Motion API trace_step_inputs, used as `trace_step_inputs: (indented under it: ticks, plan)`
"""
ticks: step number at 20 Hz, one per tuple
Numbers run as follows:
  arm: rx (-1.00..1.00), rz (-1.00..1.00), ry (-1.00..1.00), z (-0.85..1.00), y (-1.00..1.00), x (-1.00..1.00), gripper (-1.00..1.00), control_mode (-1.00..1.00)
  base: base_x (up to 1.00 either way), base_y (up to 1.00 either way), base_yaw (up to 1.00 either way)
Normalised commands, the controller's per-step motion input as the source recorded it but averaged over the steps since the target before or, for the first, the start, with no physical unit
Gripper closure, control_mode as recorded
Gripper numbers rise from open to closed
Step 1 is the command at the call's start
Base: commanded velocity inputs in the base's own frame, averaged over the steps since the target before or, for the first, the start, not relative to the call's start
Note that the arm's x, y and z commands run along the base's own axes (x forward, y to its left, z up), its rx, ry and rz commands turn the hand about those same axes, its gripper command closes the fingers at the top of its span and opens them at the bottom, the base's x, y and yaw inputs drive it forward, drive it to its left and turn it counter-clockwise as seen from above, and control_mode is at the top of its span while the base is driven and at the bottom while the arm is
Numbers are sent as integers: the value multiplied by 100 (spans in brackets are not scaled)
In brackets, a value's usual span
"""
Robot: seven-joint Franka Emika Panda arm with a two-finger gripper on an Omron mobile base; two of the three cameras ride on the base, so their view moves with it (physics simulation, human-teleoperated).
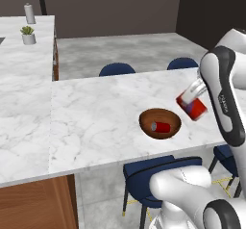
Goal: Open the fridge, grab two sodas, and place both sodas inside the bowl with ice on the dining counter.
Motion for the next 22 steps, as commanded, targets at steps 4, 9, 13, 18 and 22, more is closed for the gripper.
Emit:
trace_step_inputs:
  ticks: [4,9,13,18,22]
  plan:
    - [-9,34,1,-26,-9,34,100,-100,0,0,0]
    - [-8,37,3,-23,-12,39,100,-100,0,0,0]
    - [-7,37,1,-30,-17,27,100,-100,0,0,0]
    - [-3,33,4,-30,-9,28,100,-100,0,0,0]
    - [-4,27,7,-32,0,33,100,-100,0,0,0]
